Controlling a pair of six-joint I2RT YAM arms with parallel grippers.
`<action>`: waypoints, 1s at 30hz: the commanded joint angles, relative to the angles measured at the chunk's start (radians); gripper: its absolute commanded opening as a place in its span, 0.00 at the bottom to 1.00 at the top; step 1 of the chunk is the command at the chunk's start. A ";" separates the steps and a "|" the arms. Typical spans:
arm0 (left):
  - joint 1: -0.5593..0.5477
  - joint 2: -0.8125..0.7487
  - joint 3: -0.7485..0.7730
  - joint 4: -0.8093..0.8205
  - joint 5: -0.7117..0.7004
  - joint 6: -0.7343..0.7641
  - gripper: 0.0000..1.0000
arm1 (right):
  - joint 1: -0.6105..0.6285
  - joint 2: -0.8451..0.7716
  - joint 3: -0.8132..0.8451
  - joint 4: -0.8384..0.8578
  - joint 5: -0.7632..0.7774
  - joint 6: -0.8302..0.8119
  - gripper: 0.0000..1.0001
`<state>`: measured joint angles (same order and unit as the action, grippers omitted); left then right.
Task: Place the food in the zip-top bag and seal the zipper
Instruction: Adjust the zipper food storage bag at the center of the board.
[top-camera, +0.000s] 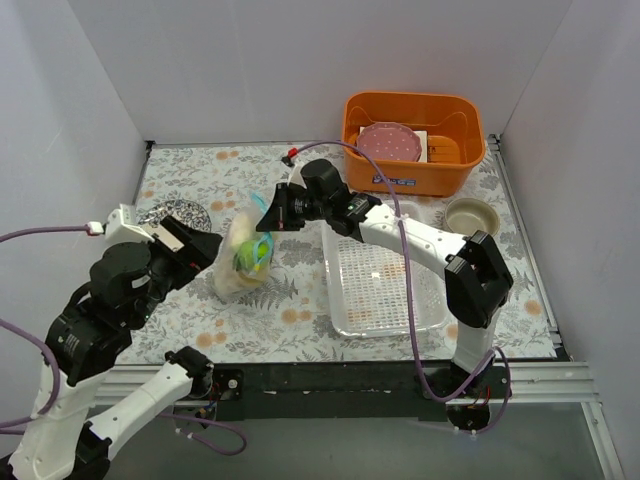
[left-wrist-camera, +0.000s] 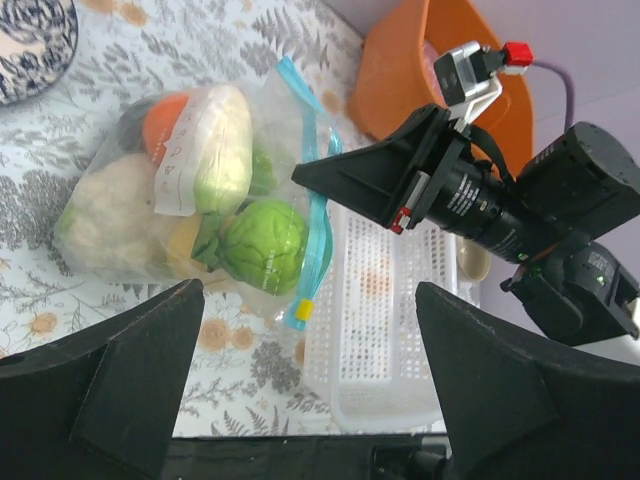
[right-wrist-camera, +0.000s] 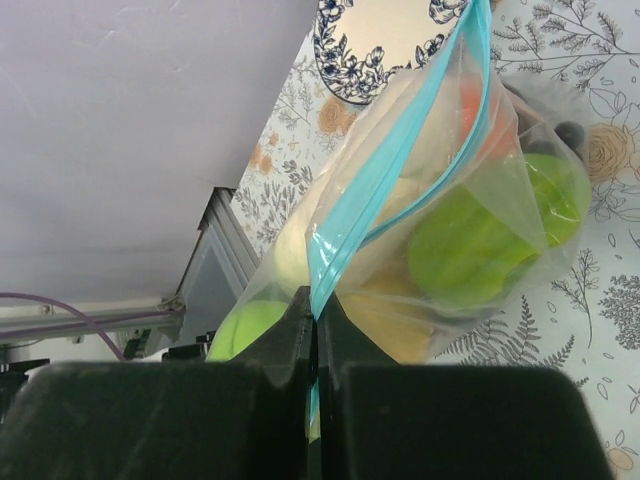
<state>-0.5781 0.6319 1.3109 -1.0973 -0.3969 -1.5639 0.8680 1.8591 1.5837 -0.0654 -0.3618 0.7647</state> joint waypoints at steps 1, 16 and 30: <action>0.001 0.032 -0.090 0.042 0.133 0.028 0.87 | -0.040 -0.096 -0.147 0.182 0.052 0.059 0.01; 0.001 0.063 -0.499 0.490 0.767 -0.143 0.98 | -0.066 -0.380 -0.590 0.134 0.264 0.081 0.01; -0.002 -0.069 -0.723 0.510 0.742 -0.340 0.67 | -0.066 -0.402 -0.614 0.113 0.302 0.084 0.01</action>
<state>-0.5781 0.5426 0.6075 -0.5987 0.3477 -1.8618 0.8005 1.4929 0.9642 0.0231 -0.0929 0.8402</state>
